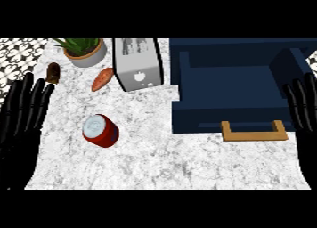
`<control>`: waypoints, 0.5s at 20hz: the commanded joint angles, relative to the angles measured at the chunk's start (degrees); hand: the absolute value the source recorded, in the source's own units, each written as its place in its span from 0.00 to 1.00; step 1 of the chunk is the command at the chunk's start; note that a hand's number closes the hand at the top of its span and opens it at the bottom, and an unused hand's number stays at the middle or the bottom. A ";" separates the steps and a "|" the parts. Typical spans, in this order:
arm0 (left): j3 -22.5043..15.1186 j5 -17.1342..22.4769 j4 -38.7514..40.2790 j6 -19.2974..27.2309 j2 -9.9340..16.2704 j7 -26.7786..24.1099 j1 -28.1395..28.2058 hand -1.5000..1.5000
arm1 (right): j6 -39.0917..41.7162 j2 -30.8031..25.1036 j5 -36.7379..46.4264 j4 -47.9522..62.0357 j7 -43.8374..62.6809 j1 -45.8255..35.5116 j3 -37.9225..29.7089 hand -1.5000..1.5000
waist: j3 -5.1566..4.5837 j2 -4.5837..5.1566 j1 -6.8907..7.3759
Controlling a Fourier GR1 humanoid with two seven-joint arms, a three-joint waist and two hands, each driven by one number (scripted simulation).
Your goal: Pick up the can, place it into the drawer and close the drawer
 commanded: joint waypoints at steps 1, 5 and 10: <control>-0.21 -2.30 -4.31 1.20 0.52 2.72 1.67 0.00 | -1.33 2.12 0.27 -1.39 -3.02 3.38 -0.04 0.00 | -2.16 -0.22 0.38; -0.70 -10.48 -5.72 10.26 -4.53 4.26 3.93 0.00 | -1.47 0.75 -1.20 2.33 -0.37 -3.40 -2.74 0.00 | -2.18 -0.08 0.94; -0.18 -9.90 -1.63 24.12 -5.58 16.71 10.22 0.00 | -4.99 1.54 0.04 1.60 9.93 3.71 -3.69 0.00 | -2.17 -0.03 0.40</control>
